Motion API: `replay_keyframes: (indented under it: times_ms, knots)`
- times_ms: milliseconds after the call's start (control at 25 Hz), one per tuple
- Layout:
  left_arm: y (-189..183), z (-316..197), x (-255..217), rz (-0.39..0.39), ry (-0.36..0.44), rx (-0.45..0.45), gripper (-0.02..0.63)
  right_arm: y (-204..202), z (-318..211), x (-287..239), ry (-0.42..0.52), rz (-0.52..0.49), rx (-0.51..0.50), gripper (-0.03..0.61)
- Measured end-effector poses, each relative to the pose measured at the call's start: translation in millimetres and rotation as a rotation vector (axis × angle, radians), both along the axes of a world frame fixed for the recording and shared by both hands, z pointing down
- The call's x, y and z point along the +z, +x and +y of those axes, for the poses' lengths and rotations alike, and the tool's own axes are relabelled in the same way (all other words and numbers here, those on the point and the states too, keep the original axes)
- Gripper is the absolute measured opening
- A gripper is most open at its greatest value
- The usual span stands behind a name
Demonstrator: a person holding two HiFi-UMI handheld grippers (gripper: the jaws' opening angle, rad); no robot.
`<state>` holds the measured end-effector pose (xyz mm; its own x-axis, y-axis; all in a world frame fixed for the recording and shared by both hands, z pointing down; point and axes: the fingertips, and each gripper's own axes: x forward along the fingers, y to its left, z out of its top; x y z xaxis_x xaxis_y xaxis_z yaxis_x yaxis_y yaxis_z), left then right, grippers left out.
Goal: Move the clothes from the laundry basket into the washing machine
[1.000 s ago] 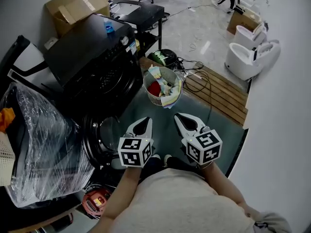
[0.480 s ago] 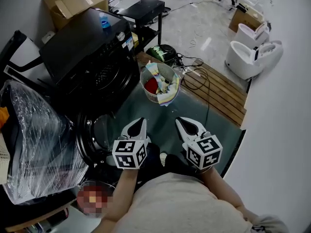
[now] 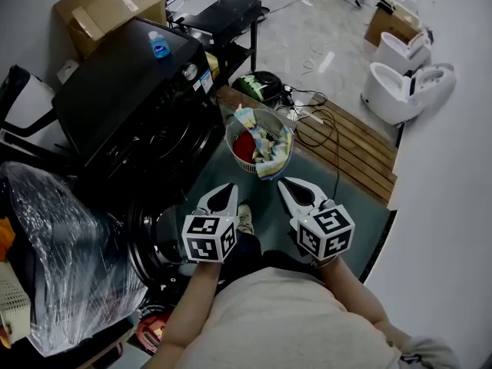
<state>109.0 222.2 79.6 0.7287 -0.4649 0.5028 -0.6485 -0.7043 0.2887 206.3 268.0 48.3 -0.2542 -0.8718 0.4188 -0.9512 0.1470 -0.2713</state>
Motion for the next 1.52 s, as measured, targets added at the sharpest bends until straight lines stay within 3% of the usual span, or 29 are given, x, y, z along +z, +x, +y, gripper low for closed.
replay_keyframes:
  times_ms: [240,440,880,1520]
  knots:
    - [18.9,-75.7,-10.0,0.005,0.02,0.086,0.003,13.0,-79.5,-12.7,0.03,-0.003,0.068,0.028]
    - [21.4,-115.6,-6.7,0.004,0.02,0.124,0.002,11.5,-114.9,-7.1,0.019,-0.006,0.097,0.028]
    - [28.7,-136.4,21.6,0.009,-0.087,0.113,0.002,18.1,-136.1,23.6,-0.095,-0.003,0.07,0.028]
    - [62.8,-157.0,108.1,-0.082,-0.204,0.076,0.002,68.1,-143.6,112.0,-0.277,0.009,0.049,0.028]
